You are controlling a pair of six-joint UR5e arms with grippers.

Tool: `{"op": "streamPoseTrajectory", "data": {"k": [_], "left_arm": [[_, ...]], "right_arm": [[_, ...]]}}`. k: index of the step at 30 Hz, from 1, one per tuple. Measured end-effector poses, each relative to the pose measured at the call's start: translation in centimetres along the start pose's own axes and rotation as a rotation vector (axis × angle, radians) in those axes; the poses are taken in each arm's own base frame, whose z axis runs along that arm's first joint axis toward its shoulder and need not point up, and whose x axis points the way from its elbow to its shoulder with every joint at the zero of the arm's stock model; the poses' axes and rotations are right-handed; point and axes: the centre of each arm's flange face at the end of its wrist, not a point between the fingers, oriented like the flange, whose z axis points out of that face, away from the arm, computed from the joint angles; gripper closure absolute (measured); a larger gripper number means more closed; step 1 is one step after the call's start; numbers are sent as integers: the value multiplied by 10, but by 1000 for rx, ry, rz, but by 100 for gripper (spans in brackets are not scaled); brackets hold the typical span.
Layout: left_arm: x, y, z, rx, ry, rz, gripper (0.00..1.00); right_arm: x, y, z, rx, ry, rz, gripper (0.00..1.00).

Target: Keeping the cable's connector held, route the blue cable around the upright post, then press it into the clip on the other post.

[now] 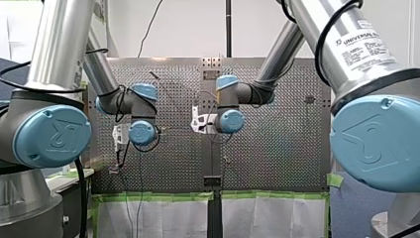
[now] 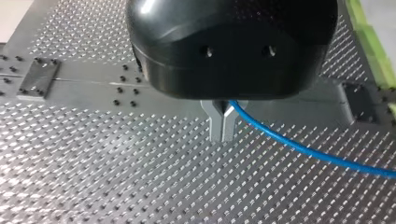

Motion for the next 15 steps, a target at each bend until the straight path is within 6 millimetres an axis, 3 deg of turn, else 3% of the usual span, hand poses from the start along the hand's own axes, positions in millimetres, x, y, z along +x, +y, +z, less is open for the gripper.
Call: {"op": "streamPoseTrajectory", "data": {"k": [12, 15], "left_arm": [[-65, -11, 25, -21, -84, -98, 100], [-82, -12, 30, -25, -105, -129, 100]], "right_arm": [[92, -13, 7, 23, 103, 12, 100], [105, -15, 9, 30, 118, 18, 100]]}}
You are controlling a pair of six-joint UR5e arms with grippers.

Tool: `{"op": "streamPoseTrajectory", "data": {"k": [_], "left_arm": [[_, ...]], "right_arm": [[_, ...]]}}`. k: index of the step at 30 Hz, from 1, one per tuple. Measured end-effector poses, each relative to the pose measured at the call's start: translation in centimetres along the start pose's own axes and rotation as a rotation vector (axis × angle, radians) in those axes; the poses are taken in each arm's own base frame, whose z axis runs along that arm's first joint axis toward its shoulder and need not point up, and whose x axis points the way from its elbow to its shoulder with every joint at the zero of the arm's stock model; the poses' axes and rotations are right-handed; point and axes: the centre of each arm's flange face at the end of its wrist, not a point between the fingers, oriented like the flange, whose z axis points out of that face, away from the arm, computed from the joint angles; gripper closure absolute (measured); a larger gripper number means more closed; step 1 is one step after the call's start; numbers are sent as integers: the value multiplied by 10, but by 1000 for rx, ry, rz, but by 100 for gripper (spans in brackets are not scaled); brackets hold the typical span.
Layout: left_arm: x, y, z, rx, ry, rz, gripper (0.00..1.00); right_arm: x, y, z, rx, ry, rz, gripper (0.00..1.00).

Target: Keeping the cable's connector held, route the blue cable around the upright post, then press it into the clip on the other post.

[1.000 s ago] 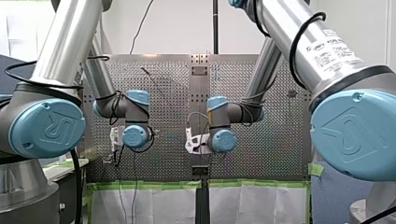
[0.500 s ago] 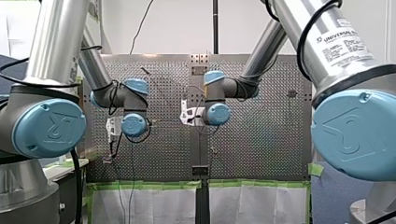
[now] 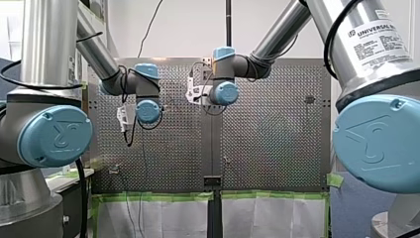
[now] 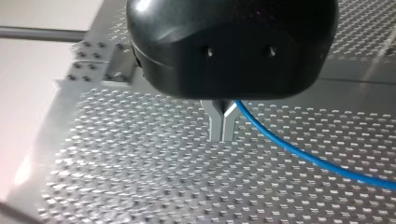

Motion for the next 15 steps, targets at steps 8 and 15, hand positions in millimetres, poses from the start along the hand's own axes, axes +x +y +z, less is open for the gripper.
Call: {"op": "streamPoseTrajectory", "data": {"k": [8, 15], "left_arm": [[-43, -7, 16, -10, -54, -68, 100], [-88, -10, 28, -25, -109, -94, 100]], "right_arm": [[23, -5, 11, 29, 10, 11, 100], [48, -6, 27, 48, 51, 37, 100]]}}
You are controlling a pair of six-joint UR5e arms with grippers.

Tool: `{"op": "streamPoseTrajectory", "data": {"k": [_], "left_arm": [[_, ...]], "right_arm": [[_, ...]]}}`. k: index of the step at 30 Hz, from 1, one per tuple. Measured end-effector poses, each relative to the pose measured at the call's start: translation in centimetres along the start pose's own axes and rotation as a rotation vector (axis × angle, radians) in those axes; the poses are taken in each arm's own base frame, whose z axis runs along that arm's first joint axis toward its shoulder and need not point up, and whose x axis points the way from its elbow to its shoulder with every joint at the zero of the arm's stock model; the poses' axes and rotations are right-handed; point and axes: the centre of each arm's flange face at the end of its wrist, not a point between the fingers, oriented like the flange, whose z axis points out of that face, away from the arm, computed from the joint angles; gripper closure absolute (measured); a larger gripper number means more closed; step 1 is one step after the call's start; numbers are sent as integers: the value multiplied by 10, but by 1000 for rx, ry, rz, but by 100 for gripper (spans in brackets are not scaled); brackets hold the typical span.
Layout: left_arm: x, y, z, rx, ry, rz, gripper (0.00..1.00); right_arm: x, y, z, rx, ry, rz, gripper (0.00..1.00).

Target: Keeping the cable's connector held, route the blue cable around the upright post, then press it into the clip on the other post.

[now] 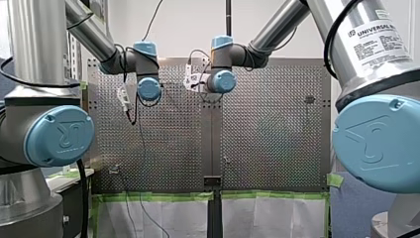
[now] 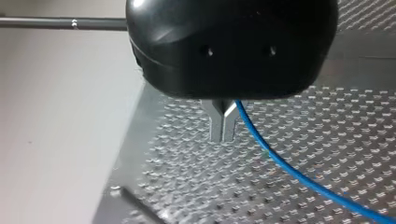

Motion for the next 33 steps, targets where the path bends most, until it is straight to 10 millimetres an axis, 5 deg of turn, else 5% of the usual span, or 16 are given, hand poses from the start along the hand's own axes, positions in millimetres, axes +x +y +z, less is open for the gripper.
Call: {"op": "streamPoseTrajectory", "data": {"k": [12, 19, 33], "left_arm": [[-78, -7, 22, 3, -92, -10, 100], [-109, -11, 32, 26, -116, -8, 100], [-116, -5, 86, 23, -59, 57, 100]], "right_arm": [[44, 0, 28, 31, 81, 44, 100], [52, 0, 43, 41, 84, 47, 100], [69, -5, 72, 64, 96, 48, 100]]}}
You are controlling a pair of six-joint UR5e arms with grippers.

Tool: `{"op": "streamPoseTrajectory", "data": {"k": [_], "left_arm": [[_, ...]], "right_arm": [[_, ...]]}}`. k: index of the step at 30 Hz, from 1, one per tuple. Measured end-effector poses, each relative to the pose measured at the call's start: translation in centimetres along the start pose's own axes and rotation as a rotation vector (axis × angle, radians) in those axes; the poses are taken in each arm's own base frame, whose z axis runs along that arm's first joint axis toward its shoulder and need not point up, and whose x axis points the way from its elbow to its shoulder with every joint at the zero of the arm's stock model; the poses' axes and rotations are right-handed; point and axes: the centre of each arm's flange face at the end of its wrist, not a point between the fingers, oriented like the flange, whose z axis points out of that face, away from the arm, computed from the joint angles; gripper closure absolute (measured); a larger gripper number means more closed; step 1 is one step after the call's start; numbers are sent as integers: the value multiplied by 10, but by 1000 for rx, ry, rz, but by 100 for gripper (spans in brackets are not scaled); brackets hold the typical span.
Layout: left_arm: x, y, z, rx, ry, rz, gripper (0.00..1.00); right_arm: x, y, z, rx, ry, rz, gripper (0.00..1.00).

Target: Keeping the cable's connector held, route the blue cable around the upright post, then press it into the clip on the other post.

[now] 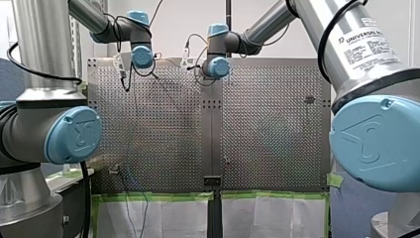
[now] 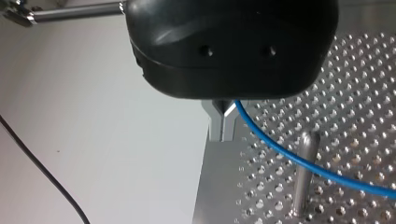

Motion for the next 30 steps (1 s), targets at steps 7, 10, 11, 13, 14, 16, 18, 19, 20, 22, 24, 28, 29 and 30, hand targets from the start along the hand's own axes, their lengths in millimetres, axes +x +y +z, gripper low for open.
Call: {"op": "streamPoseTrajectory", "data": {"k": [7, 10, 11, 13, 14, 16, 18, 19, 20, 22, 24, 28, 29, 30], "left_arm": [[-6, 11, 28, -1, 22, 19, 100], [-4, 16, 40, -2, 38, 26, 100], [-4, 18, 44, -2, 44, 29, 100], [-2, 22, 53, -4, 58, 35, 100], [-1, 24, 57, -4, 63, 36, 100], [2, 29, 66, -6, 78, 38, 100], [4, 34, 76, -8, 94, 40, 100], [5, 36, 80, -9, 101, 41, 100], [6, 39, 84, -10, 107, 43, 100], [5, 45, 93, -16, 117, 44, 100], [1, 51, 100, -24, 120, 42, 100], [-9, 62, 112, -34, 124, 35, 100], [-10, 65, 115, -35, 127, 34, 100], [-10, 68, 119, -36, 134, 34, 100]], "right_arm": [[10, 0, 14, 5, 24, 0, 100], [9, 0, 21, 4, 27, 0, 100], [8, 1, 22, 5, 26, 0, 100], [5, 2, 27, 4, 25, -1, 100], [3, 2, 28, 4, 25, -1, 100], [0, 2, 32, 4, 24, -1, 100], [-3, 3, 35, 4, 23, -1, 100], [-5, 4, 36, 4, 22, -1, 100], [-6, 5, 37, 4, 21, -2, 100], [-11, 7, 39, 2, 17, -2, 100], [-14, 9, 41, -1, 14, -4, 100], [-18, 13, 42, -6, 10, -6, 100], [-20, 14, 43, -7, 8, -6, 100], [-22, 16, 43, -9, 5, -8, 100]]}}
